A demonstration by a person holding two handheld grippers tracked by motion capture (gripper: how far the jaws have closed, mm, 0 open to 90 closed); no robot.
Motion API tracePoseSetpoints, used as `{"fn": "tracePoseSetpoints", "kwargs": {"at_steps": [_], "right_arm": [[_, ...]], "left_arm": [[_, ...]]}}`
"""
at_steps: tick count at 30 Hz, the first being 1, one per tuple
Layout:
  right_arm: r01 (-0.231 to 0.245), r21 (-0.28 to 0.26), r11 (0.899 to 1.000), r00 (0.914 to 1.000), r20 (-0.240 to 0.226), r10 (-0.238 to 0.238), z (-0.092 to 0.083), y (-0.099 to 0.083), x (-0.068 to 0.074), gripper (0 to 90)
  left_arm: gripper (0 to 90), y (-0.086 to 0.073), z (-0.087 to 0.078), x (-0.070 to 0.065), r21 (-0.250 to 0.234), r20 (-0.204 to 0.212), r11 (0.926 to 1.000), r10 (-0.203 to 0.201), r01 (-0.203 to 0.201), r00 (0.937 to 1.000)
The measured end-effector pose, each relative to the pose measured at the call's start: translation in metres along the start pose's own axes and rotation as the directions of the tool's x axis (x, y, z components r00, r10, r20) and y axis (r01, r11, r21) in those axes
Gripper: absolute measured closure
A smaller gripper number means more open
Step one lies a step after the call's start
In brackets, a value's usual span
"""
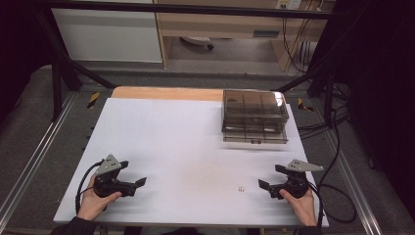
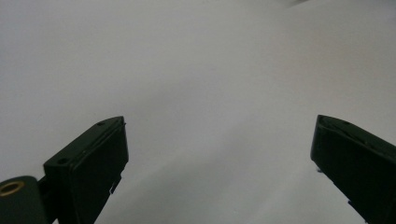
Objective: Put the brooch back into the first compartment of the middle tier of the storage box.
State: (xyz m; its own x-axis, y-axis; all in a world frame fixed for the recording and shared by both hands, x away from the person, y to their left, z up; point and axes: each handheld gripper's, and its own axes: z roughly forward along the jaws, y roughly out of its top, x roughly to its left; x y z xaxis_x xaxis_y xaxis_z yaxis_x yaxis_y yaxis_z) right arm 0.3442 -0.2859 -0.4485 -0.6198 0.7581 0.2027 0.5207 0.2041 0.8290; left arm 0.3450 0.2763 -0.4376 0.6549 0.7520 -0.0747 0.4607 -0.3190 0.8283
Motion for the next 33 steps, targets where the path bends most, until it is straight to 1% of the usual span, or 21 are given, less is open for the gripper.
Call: {"fn": "tracePoseSetpoints", "kwargs": {"at_steps": [4, 13, 14, 16, 20, 24, 33], "right_arm": [[-0.002, 0.003, 1.000, 1.0000, 0.001, 0.002, -0.001, 0.000, 0.000, 1.0], [0.002, -0.011, 1.000, 1.0000, -0.003, -0.002, -0.002, 0.001, 0.002, 1.2], [0.004, -0.009, 1.000, 1.0000, -0.006, -0.004, -0.002, 0.002, 0.003, 1.2], [0.010, -0.006, 1.000, 0.9999, -0.010, -0.010, 0.000, 0.003, 0.005, 1.2], [0.013, -0.003, 1.000, 0.9998, -0.015, -0.013, 0.001, 0.004, 0.008, 1.0], [0.013, 0.005, 1.000, 0.9998, -0.018, -0.013, 0.003, 0.005, 0.010, 0.9], [0.021, 0.015, 1.000, 0.9997, -0.012, -0.021, 0.007, 0.007, 0.016, 0.8]], "left_arm": [[3.9, 0.000, 0.000, 0.000, -0.001, 0.001, 1.0000, 0.002, -0.002, 1.0000], [4.3, 0.001, 0.001, -0.001, 0.003, 0.001, 1.0000, 0.000, 0.000, 1.0000], [4.3, 0.001, 0.002, -0.001, 0.012, -0.004, 0.9999, 0.006, -0.006, 1.0000], [4.3, 0.000, 0.002, -0.001, 0.013, -0.002, 0.9999, 0.004, -0.004, 1.0000], [4.3, 0.001, 0.002, -0.002, 0.009, -0.004, 0.9999, 0.005, -0.005, 1.0000], [4.3, 0.001, 0.001, -0.001, 0.007, -0.011, 1.0000, -0.001, 0.001, 0.9999], [4.2, 0.000, 0.001, 0.000, 0.017, -0.022, 0.9998, -0.005, 0.005, 0.9997]]}}
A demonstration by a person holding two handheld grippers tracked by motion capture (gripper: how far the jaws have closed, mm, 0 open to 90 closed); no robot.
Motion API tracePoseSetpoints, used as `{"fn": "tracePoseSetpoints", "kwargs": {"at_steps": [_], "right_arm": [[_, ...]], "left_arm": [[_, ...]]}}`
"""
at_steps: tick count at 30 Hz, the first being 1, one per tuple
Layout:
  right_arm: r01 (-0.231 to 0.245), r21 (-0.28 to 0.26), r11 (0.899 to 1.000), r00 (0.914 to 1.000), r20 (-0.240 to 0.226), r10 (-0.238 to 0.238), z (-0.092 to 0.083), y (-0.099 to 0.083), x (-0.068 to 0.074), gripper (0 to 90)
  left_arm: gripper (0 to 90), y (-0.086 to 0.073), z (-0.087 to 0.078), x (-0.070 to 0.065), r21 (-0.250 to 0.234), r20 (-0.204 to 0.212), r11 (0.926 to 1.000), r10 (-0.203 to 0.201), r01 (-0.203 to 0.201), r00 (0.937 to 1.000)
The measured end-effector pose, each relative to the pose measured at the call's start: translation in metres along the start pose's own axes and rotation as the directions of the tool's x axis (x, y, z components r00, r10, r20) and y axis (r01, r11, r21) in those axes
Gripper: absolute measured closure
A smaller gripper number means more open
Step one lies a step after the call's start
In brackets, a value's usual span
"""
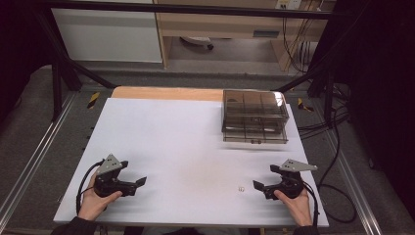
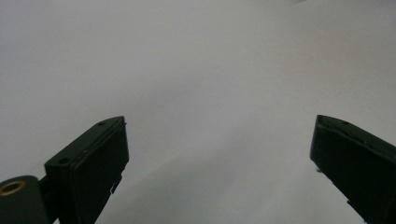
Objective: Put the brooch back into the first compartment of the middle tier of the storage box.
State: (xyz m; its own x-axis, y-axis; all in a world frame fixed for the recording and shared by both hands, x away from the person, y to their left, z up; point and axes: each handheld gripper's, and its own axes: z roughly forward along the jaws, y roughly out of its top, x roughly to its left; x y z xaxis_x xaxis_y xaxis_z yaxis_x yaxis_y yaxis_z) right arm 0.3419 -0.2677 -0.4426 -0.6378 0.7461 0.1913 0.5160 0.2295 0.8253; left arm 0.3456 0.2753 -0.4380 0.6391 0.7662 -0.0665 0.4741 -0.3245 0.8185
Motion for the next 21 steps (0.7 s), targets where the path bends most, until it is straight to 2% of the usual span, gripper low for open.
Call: {"fn": "tracePoseSetpoints", "kwargs": {"at_steps": [21], "right_arm": [[0.025, 0.041, 0.999, 0.9996, -0.017, -0.024, 0.012, 0.006, 0.024, 0.7]], "left_arm": [[4.2, 0.000, -0.002, 0.001, -0.005, -0.016, 0.9998, -0.018, 0.018, 0.9997]]}}
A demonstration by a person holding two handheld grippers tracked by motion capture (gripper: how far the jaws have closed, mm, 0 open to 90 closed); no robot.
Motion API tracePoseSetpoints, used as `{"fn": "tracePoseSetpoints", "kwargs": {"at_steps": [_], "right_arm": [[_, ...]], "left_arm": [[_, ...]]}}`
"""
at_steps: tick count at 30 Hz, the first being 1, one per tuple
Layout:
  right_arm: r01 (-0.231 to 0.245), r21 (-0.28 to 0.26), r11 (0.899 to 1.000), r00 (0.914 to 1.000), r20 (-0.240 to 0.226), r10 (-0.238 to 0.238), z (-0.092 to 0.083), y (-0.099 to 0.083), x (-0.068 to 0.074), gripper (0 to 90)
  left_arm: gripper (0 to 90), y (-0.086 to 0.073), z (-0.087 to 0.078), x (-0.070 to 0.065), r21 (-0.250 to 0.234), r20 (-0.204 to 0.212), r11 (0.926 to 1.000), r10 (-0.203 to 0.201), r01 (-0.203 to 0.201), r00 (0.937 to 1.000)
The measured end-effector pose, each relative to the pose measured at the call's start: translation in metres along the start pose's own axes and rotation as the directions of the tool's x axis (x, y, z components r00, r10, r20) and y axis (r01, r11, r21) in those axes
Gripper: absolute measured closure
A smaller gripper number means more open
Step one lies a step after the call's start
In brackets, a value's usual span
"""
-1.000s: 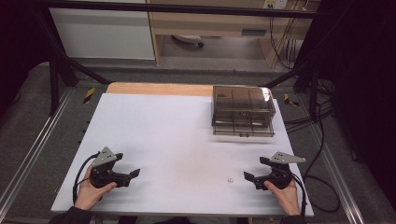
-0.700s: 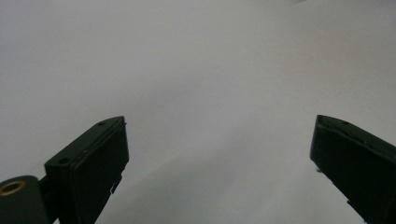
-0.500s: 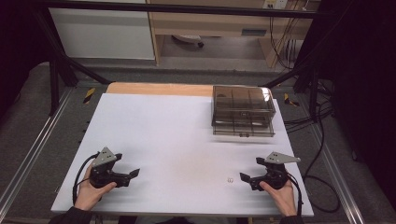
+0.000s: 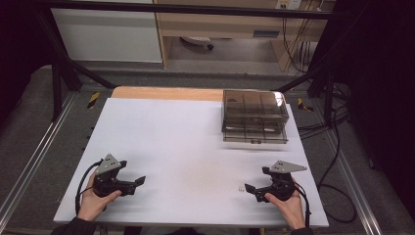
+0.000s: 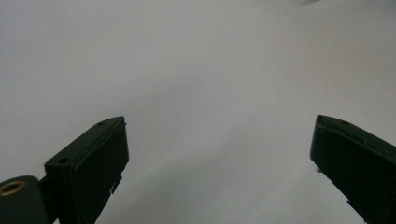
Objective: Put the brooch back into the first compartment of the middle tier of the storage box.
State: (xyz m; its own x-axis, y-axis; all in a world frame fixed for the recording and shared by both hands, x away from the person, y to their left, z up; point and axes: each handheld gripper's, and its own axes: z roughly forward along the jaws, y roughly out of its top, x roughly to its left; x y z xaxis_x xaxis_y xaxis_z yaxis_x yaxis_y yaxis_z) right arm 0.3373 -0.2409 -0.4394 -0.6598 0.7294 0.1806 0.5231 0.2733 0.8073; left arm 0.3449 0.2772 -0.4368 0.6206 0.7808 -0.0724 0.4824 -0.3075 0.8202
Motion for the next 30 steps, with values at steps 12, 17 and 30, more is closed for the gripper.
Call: {"fn": "tracePoseSetpoints", "kwargs": {"at_steps": [12, 17, 30], "right_arm": [[0.013, 0.022, 1.000, 0.9999, 0.002, -0.013, 0.009, 0.001, 0.012, 3.2], [0.010, 0.063, 0.998, 0.9997, -0.025, -0.009, 0.013, 0.000, 0.015, 8.5], [0.019, 0.090, 0.996, 0.9993, -0.034, -0.016, 0.019, -0.004, 0.017, 27.9]], "left_arm": [[4.3, 0.000, 0.000, 0.000, 0.001, 0.001, 1.0000, -0.008, 0.008, 1.0000], [4.3, 0.000, 0.000, 0.000, 0.002, -0.001, 1.0000, -0.008, 0.008, 1.0000], [4.4, 0.000, 0.000, 0.000, 0.002, -0.005, 1.0000, -0.009, 0.009, 0.9999]]}}
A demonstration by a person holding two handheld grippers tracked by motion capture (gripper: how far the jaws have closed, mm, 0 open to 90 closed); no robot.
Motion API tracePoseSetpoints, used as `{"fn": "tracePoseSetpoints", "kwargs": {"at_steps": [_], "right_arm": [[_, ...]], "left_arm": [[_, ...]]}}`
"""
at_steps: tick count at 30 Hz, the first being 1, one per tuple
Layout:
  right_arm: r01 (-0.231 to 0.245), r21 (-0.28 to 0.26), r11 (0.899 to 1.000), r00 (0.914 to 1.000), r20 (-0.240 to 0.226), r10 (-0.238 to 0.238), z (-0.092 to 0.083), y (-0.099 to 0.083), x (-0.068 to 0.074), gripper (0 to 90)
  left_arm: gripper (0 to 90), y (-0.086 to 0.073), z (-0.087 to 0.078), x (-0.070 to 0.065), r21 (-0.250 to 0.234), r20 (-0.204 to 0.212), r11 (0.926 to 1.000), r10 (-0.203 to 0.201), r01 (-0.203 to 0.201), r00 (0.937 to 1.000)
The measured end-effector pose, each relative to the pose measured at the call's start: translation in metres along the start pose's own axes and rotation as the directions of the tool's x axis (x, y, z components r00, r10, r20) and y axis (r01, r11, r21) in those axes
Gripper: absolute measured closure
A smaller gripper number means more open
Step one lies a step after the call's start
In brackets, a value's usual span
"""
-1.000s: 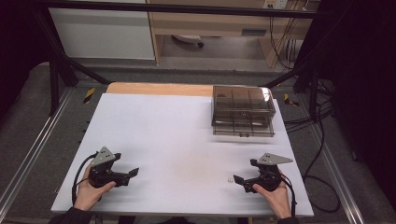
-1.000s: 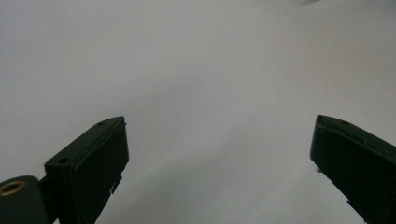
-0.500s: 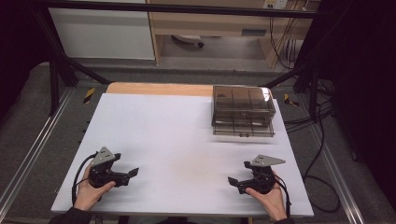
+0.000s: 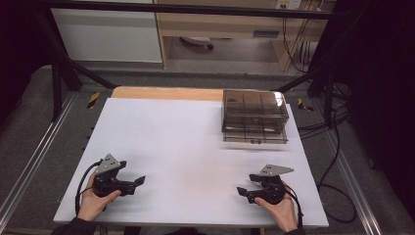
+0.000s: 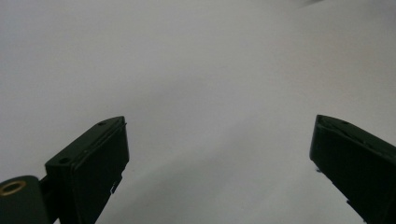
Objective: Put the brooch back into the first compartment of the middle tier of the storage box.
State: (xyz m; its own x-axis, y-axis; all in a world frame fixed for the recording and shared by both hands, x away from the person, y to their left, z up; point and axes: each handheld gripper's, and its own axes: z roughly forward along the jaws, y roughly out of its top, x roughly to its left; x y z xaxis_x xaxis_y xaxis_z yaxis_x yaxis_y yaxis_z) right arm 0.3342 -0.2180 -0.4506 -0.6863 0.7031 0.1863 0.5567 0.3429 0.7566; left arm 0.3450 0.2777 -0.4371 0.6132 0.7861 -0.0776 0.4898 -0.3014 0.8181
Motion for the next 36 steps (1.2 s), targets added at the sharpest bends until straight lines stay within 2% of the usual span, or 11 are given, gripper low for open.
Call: {"fn": "tracePoseSetpoints", "kwargs": {"at_steps": [1, 4, 9, 16, 29, 36], "right_arm": [[0.002, 0.000, 1.000, 1.0000, -0.005, -0.002, -0.0001, -0.0002, -0.0001, 33.2], [0.003, 0.003, 1.000, 1.0000, -0.008, -0.003, 0.0002, -0.0003, -0.0001, 34.9], [0.012, 0.016, 1.000, 0.9996, -0.026, -0.011, 0.0017, -0.0007, 0.0007, 46.9], [0.012, 0.020, 1.000, 0.9995, -0.031, -0.012, 0.0025, -0.0013, -0.0003, 52.5], [0.005, 0.048, 0.999, 0.9993, -0.036, -0.004, 0.0057, -0.0021, -0.0005, 68.4], [0.001, 0.050, 0.999, 0.9989, -0.048, 0.001, 0.0058, -0.0022, -0.0011, 72.9]], "left_arm": [[4.4, 0.0000, -0.0003, 0.0003, -0.001, -0.001, 1.0000, 0.001, -0.001, 1.0000], [4.4, 0.0000, -0.0005, 0.0001, -0.006, -0.002, 1.0000, -0.005, 0.005, 1.0000], [4.4, -0.0001, -0.0004, 0.0000, -0.007, -0.001, 1.0000, -0.005, 0.005, 1.0000], [4.5, -0.0002, -0.0006, 0.0006, -0.004, -0.001, 1.0000, -0.005, 0.005, 1.0000], [4.6, -0.0006, 0.0002, 0.0009, -0.002, -0.001, 1.0000, -0.006, 0.006, 1.0000], [4.6, -0.0007, 0.0003, 0.0008, -0.002, -0.002, 1.0000, -0.006, 0.006, 1.0000]]}}
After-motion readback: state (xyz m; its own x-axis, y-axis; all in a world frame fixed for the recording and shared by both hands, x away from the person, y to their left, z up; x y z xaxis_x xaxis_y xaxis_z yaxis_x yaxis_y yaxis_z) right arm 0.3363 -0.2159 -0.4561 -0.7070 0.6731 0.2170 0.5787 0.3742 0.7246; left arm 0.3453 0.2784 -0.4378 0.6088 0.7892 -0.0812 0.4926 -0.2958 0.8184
